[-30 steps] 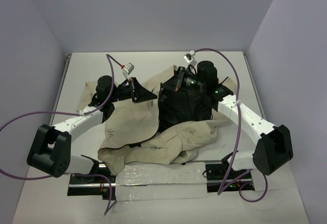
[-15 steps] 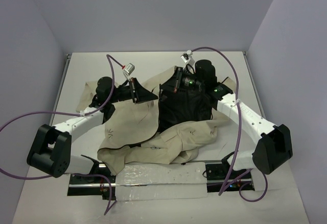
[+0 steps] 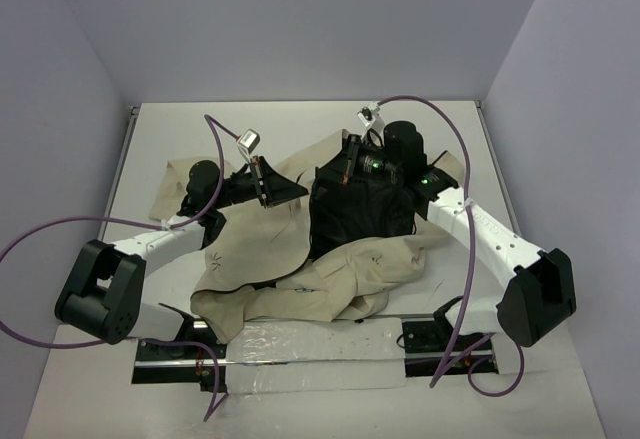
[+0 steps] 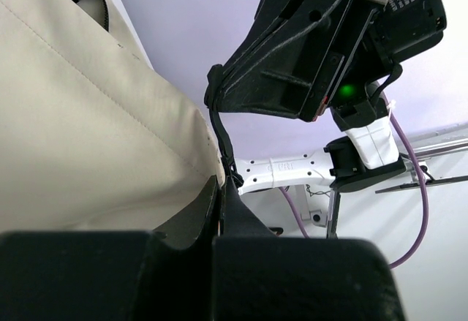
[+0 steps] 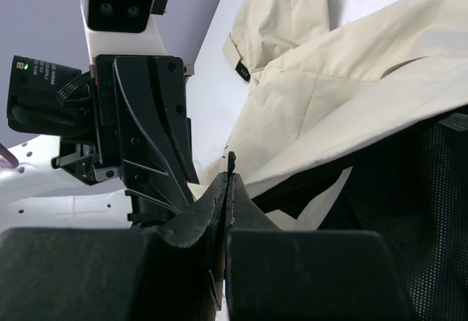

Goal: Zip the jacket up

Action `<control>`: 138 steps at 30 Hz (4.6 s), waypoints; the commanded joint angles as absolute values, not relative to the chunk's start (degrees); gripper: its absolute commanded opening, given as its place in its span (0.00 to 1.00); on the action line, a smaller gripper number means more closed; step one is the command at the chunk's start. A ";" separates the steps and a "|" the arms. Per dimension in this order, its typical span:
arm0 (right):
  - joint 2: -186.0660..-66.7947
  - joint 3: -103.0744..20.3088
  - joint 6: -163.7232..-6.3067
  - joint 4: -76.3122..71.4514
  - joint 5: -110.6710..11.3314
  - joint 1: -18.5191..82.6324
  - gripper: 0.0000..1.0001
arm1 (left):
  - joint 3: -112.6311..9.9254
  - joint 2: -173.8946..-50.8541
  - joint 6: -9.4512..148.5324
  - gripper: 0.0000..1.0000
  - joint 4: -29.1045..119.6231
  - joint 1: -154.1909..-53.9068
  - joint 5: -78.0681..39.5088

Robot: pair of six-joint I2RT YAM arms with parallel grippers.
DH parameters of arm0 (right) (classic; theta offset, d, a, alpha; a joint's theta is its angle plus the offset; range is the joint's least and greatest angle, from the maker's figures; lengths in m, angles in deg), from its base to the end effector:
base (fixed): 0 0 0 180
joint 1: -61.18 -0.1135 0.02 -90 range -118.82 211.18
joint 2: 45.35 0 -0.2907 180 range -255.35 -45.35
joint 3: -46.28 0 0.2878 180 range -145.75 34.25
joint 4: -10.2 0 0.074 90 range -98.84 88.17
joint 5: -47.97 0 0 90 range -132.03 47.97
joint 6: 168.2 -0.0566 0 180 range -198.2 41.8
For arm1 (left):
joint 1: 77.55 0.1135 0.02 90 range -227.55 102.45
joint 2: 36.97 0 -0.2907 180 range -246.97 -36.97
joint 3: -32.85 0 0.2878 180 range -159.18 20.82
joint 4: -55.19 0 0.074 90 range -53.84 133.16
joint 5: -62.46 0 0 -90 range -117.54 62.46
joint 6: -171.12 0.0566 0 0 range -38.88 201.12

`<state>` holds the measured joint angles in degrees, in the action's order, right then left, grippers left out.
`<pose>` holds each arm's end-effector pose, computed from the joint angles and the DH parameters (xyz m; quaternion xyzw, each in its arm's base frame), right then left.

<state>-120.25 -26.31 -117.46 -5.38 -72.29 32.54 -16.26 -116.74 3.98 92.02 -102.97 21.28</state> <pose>0.2924 0.1922 0.3448 -0.0807 0.7913 0.4923 0.3535 0.2767 -0.1787 0.2648 0.0114 0.6815 -0.7014 0.2085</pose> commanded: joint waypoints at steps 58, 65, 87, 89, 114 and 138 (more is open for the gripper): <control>-120.38 -29.64 -114.32 -4.65 -66.08 32.53 0.00 | -17.71 -115.17 4.58 0.00 101.13 -103.85 27.89; -121.68 -31.58 -112.91 -8.27 -66.62 32.53 0.28 | -17.73 -117.22 2.02 0.00 105.04 -103.88 28.04; -107.15 -12.74 -128.54 3.15 -79.73 33.44 0.83 | -20.05 -120.29 2.02 0.00 104.13 -103.90 27.62; -107.64 -11.13 -131.03 7.04 -81.11 33.06 0.81 | -20.27 -120.14 2.24 0.00 103.74 -103.85 27.63; -112.51 -11.80 -138.51 19.19 -83.97 30.51 0.33 | -20.15 -119.33 2.99 0.00 102.22 -103.83 27.74; -109.16 -10.78 -137.39 16.57 -82.28 30.60 0.00 | -17.15 -115.09 3.25 0.84 103.37 -103.92 26.23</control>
